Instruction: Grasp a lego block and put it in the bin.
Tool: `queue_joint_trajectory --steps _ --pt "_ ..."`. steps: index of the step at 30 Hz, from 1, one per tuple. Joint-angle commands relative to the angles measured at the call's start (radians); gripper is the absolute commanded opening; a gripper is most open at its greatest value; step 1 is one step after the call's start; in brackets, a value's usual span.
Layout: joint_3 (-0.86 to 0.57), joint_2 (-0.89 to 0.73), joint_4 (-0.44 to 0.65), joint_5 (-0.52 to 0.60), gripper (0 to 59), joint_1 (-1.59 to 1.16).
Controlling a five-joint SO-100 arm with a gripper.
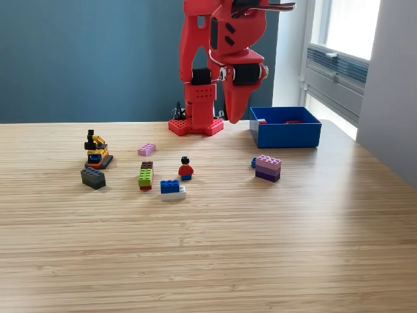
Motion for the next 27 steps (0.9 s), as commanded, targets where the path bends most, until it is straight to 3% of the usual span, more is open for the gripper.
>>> queue_joint_trajectory --steps 1,19,20,24,27 --pt "-0.011 0.031 -0.015 -0.029 0.1 0.06" --pt "0.025 0.017 -0.046 -0.373 0.3 0.071" --pt "0.021 0.015 -0.048 -0.382 1.2 0.055" --pt "0.012 0.014 -0.077 -0.337 17.6 -0.018" --pt "-0.002 0.014 -0.104 -0.202 20.5 -0.084"
